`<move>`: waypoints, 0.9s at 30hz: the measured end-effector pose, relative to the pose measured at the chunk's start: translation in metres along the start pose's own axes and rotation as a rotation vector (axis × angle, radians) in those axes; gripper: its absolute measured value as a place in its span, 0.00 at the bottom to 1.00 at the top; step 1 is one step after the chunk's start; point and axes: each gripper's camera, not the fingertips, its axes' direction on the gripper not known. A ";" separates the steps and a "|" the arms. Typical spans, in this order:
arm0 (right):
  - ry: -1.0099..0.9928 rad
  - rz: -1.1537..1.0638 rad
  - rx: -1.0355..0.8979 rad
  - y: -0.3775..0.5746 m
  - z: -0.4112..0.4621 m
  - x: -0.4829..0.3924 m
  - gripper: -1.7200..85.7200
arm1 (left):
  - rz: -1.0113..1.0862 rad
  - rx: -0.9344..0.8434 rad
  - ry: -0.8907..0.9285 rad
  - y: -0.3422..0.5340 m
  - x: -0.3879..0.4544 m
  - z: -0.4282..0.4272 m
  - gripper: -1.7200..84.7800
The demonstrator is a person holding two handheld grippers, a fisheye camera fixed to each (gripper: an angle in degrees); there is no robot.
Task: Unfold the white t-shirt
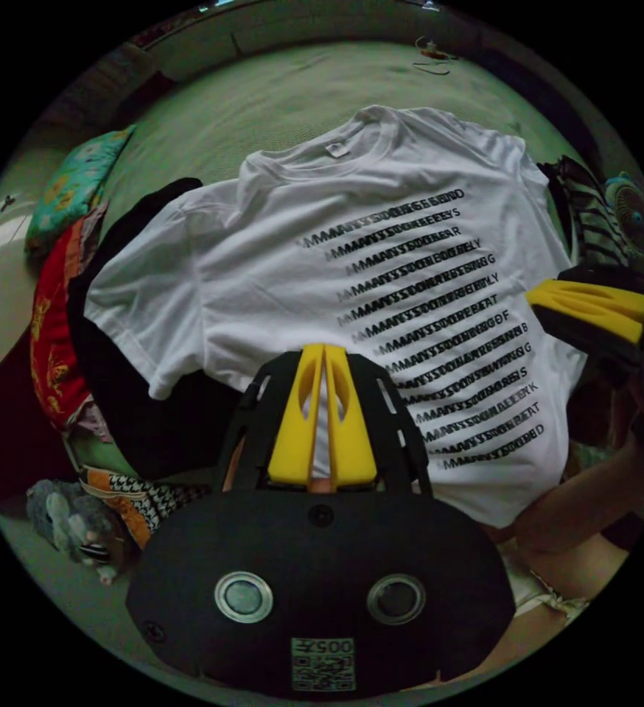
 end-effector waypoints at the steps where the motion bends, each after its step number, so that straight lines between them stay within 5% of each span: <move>1: 0.007 -0.003 0.006 -0.001 0.000 -0.003 0.00 | 0.000 -0.001 -0.004 -0.003 0.005 0.002 0.02; 27: 0.036 -0.005 0.002 -0.015 0.007 -0.020 0.00 | 0.007 -0.020 0.007 -0.046 0.049 0.058 0.02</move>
